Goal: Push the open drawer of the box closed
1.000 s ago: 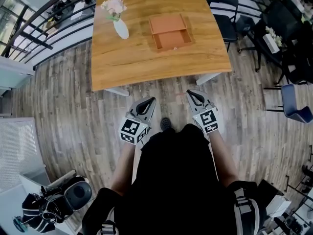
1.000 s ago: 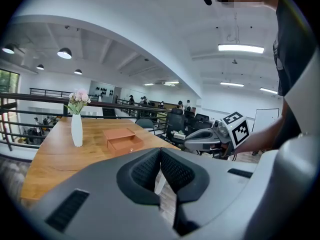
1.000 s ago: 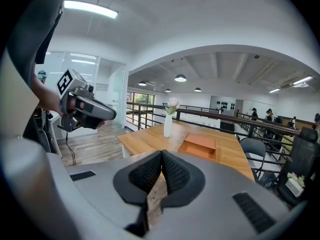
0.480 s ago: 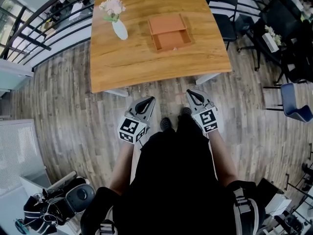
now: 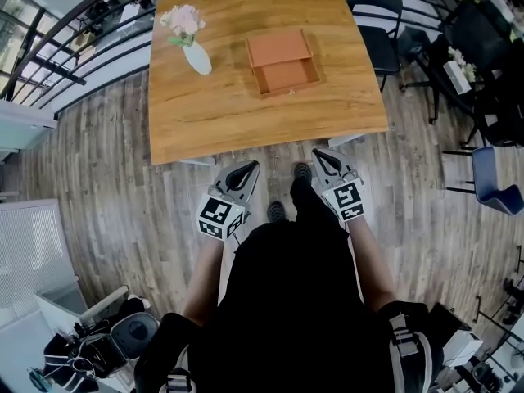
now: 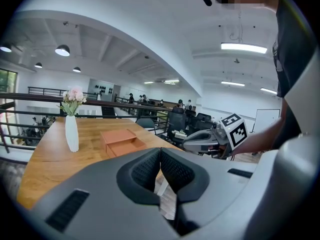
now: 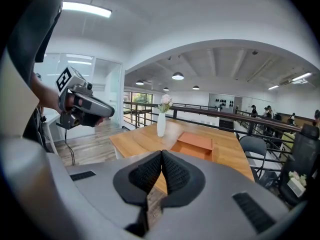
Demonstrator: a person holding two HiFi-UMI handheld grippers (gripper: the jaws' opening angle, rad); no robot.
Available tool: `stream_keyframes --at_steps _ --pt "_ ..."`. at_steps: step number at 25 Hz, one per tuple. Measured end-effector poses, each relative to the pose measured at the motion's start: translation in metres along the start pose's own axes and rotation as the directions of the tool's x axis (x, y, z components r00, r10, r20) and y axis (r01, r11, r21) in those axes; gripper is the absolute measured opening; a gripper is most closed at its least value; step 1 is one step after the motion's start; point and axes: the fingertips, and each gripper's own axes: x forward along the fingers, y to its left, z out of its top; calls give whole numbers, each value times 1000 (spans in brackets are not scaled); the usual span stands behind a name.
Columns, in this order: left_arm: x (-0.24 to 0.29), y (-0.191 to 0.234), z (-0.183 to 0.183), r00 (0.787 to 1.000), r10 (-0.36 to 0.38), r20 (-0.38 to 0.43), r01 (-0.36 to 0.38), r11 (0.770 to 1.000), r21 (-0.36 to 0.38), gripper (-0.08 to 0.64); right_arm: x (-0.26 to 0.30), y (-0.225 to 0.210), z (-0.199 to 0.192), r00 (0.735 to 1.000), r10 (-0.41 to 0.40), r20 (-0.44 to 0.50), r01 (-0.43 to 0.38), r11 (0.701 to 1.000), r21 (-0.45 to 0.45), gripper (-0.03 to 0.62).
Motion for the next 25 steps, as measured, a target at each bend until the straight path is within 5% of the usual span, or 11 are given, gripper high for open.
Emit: stream_keyframes --at_steps 25 --pt "119 43 52 997 75 2 -75 996 -48 23 67 -116 11 993 110 -30 -111 994 -19 17"
